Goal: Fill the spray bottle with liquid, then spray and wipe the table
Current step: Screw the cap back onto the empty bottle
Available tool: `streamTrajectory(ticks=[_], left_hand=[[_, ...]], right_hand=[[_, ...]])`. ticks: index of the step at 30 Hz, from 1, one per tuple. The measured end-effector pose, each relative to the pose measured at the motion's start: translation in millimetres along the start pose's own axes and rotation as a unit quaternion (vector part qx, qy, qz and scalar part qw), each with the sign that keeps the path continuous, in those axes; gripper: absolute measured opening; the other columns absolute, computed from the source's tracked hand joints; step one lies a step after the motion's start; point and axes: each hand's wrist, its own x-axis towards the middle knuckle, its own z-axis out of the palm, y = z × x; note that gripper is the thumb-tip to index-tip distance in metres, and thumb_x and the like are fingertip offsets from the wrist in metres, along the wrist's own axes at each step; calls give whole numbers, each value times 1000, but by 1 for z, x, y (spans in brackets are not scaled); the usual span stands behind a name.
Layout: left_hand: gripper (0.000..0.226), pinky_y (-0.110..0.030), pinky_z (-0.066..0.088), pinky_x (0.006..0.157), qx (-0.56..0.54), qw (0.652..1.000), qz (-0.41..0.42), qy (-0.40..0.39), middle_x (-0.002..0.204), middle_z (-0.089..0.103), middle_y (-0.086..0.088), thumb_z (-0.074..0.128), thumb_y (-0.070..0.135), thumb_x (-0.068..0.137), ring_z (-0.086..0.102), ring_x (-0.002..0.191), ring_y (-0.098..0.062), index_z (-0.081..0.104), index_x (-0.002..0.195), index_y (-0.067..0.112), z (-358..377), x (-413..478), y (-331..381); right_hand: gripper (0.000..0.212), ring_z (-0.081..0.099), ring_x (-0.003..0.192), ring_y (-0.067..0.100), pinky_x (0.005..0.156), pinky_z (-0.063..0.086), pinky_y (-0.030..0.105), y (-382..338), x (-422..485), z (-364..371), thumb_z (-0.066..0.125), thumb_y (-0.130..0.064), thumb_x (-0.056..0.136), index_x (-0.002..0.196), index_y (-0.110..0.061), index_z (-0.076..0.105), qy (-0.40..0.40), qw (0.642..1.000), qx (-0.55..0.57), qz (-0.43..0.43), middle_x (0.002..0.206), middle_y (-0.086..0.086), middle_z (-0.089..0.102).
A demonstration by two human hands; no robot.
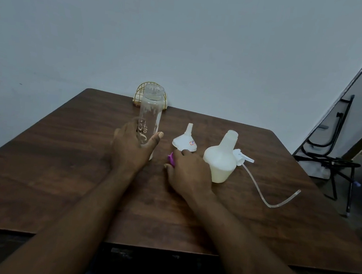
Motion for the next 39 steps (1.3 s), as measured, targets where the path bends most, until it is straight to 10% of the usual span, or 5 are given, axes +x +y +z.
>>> streamTrajectory(ticks=[16, 21, 27, 33, 39], left_hand=[[54, -43, 55, 78, -31, 999, 10, -24, 93, 64, 5, 73, 64, 86, 63, 94, -23, 64, 114, 19, 1, 1, -1], [52, -44, 56, 79, -42, 999, 11, -32, 94, 65, 5, 76, 59, 86, 62, 93, -22, 65, 118, 19, 3, 2, -2], [47, -37, 52, 71, -41, 998, 7, -38, 88, 63, 6, 76, 58, 85, 61, 87, -18, 65, 109, 19, 5, 3, -6], [38, -36, 55, 72, -72, 996, 11, -50, 90, 66, 14, 79, 56, 82, 63, 84, -8, 64, 106, 31, 6, 3, -9], [50, -26, 52, 71, -80, 995, 17, -55, 97, 68, 13, 79, 59, 80, 64, 86, -4, 67, 115, 24, 7, 4, -13]], right_hand=[[41, 60, 86, 11, 64, 47, 27, 3, -8, -11, 80, -59, 79, 73, -34, 48, -74, 981, 176, 43, 93, -7, 65], [50, 61, 94, 8, 68, 51, 22, 3, -5, -12, 81, -57, 77, 113, -41, 50, -48, 952, 287, 97, 109, -15, 63], [59, 66, 102, -1, 84, 56, 16, 6, 7, -35, 85, -20, 83, 130, -47, 64, 71, 866, 484, 99, 123, -17, 60], [34, 73, 101, 16, 93, 58, 35, -1, 39, -69, 79, -4, 89, 121, -14, 70, 132, 664, 725, 129, 110, 10, 78], [28, 73, 96, 20, 95, 56, 43, -13, 59, -81, 75, 1, 90, 115, -5, 64, 176, 605, 766, 130, 102, 14, 78]])
